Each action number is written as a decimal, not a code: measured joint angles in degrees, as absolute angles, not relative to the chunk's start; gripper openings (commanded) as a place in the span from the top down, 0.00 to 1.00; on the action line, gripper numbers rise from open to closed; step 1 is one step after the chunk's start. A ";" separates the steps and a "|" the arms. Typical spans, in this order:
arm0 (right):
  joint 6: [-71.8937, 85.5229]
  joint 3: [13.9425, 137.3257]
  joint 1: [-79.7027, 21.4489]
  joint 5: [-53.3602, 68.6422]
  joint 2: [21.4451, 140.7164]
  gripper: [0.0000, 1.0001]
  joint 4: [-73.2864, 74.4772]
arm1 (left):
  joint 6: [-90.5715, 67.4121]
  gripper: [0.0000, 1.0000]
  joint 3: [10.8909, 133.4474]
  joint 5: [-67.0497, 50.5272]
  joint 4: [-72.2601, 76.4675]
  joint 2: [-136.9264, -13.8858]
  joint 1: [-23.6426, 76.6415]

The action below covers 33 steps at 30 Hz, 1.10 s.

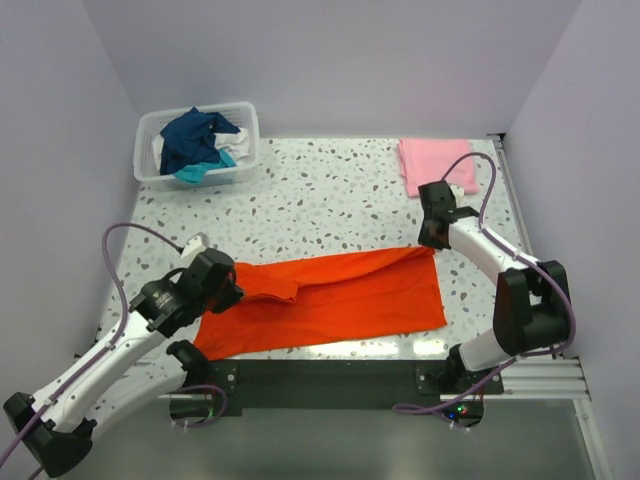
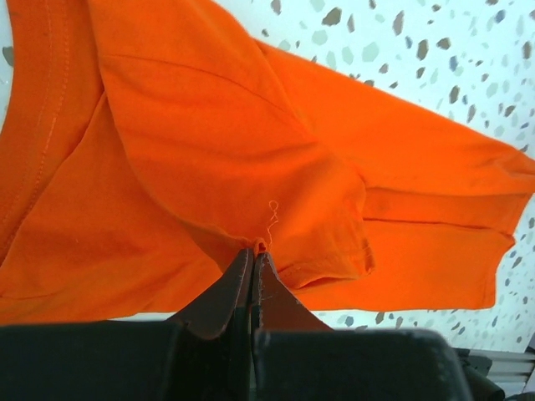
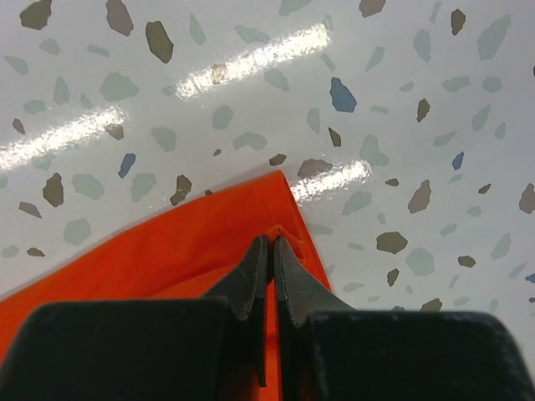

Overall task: Fold and stack the t-shirts
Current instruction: Fold the tshirt

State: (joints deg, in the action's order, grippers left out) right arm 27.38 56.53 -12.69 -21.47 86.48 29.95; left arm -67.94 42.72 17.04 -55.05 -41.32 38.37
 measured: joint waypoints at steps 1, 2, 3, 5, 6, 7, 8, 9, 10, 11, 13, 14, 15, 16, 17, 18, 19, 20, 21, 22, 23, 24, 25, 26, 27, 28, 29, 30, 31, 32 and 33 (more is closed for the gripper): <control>27.38 56.18 -12.69 -21.47 86.48 1.00 29.95 | -67.96 1.00 42.04 16.69 -55.00 -41.21 38.41; 27.38 55.83 -12.69 -21.47 86.48 1.00 29.93 | -67.99 1.00 41.30 16.49 -55.07 -41.19 38.44; 27.38 55.35 -12.69 -21.47 86.48 1.00 29.98 | -68.10 1.00 40.60 16.38 -55.31 -41.10 38.46; 27.38 54.46 -12.69 -21.50 86.48 1.00 30.02 | -68.45 1.00 38.96 16.29 -55.99 -40.51 38.52; 27.38 53.98 -12.69 -21.52 86.48 1.00 30.02 | -68.55 1.00 38.22 16.29 -56.60 -40.07 38.59; 27.38 53.49 -12.69 -21.54 86.48 1.00 30.04 | -68.66 1.00 37.41 16.29 -56.93 -39.55 38.65; 27.38 53.04 -12.69 -21.56 86.48 1.00 30.04 | -68.97 1.00 36.62 16.27 -57.39 -39.13 38.68; 27.38 52.73 -12.69 -21.58 86.46 1.00 30.11 | -69.23 1.00 35.83 16.23 -57.82 -38.85 38.68; 27.38 52.34 -12.69 -21.61 86.39 1.00 30.11 | -69.41 1.00 35.16 16.16 -58.04 -38.59 38.65; 27.38 52.01 -12.69 -21.67 86.28 1.00 30.13 | -69.45 1.00 34.37 16.01 -58.17 -38.41 38.65; 27.38 51.57 -12.69 -21.91 86.00 0.97 30.24 | -69.43 1.00 33.06 15.29 -58.13 -38.70 38.65; 27.38 51.37 -12.69 -22.00 85.82 0.93 30.24 | -69.41 1.00 32.64 14.90 -58.06 -38.87 38.68; 27.42 51.27 -12.69 -22.02 85.71 0.89 30.33 | -69.36 1.00 32.42 14.59 -57.91 -39.05 38.65; 27.42 51.18 -12.69 -22.06 85.62 0.85 30.37 | -69.17 1.00 32.21 14.09 -57.67 -39.24 38.65; 27.44 51.09 -12.69 -22.15 85.52 0.72 30.41 | -68.84 1.00 32.03 13.58 -57.34 -39.40 38.65; 27.70 51.07 -12.69 -22.37 85.43 0.67 30.52 | -68.29 1.00 31.94 13.04 -56.95 -39.44 38.65; 27.62 51.07 -12.69 -22.79 85.34 0.63 30.61 | -67.85 1.00 31.94 12.38 -56.51 -39.53 38.65; 27.59 51.07 -12.69 -23.05 85.30 0.50 30.74 | -67.48 1.00 31.94 11.77 -55.96 -39.53 38.65; 27.75 51.07 -12.69 -23.20 85.17 0.44 30.89 | -66.83 1.00 31.90 11.16 -55.48 -39.53 38.65; 27.81 51.07 -12.69 -23.35 85.01 0.41 31.14 | -66.41 1.00 31.86 10.52 -54.98 -39.53 38.65; 27.79 51.07 -12.69 -23.44 84.79 0.29 31.42 | -65.98 1.00 31.64 9.89 -54.35 -39.46 38.65; 28.08 51.07 -12.69 -23.53 84.60 0.15 31.70 | -65.36 1.00 31.27 9.15 -53.74 -39.33 38.68; 28.18 51.07 -12.69 -23.59 84.29 0.01 32.05 | -64.97 1.00 30.83 8.43 -53.36 -39.24 38.68; 28.23 51.07 -12.69 -23.64 83.92 0.01 32.42 | -64.71 1.00 30.35 7.62 -52.99 -39.13 38.68; 28.12 51.09 -12.69 -23.68 83.55 0.01 32.86 | -64.34 1.00 29.87 6.98 -52.80 -39.11 38.68; 28.08 51.11 -12.69 -23.70 83.09 0.01 33.30 | -64.18 1.00 29.56 6.48 -52.75 -39.13 38.68; 28.16 51.16 -12.69 -23.73 82.54 0.01 33.67 | -63.90 1.00 29.21 6.02 -52.75 -39.18 38.70; 28.23 51.20 -12.69 -23.79 81.91 0.01 34.00 | -63.83 1.00 29.04 5.61 -52.80 -39.29 38.72; 28.23 51.22 -12.69 -23.90 81.30 0.01 34.17 | -63.77 1.00 28.99 5.26 -52.77 -39.42 38.72; 28.25 51.35 -12.69 -23.94 80.40 0.01 34.50 | -63.64 1.00 28.99 4.97 -52.77 -39.59 38.74; 28.23 51.53 -12.69 -24.05 79.68 0.01 34.74 | -63.42 1.00 28.99 4.71 -52.77 -39.79 38.74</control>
